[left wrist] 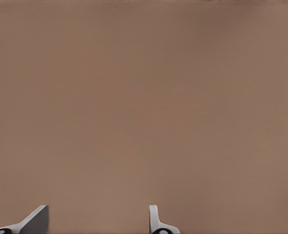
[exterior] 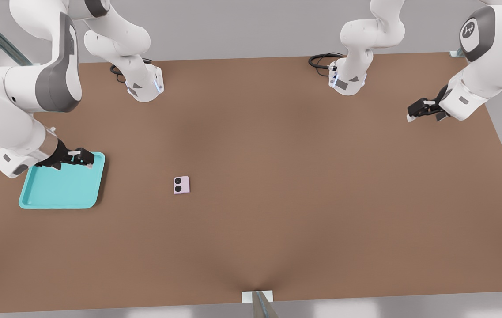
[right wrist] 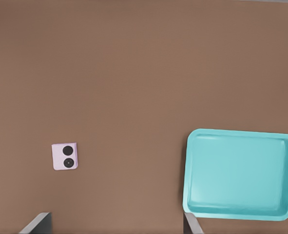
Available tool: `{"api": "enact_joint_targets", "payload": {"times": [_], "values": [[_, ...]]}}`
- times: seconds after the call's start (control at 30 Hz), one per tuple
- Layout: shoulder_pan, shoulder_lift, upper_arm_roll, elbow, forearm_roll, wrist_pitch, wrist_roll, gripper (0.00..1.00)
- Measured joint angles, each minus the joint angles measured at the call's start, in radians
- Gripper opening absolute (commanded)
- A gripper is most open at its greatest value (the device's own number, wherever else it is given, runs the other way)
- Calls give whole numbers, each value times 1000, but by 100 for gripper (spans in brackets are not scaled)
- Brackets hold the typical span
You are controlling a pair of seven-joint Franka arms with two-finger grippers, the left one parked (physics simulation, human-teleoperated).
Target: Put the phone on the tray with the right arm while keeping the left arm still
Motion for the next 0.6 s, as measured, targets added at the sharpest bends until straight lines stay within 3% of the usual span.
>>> {"api": "enact_joint_targets", "payload": {"times": [0.17,0.37,0.6], "values": [[16,21,47,-187,0,109,4,100],[106,233,74,-267,-4,336,44,99],[150,333,118,-476,-4,632,152,100]]}}
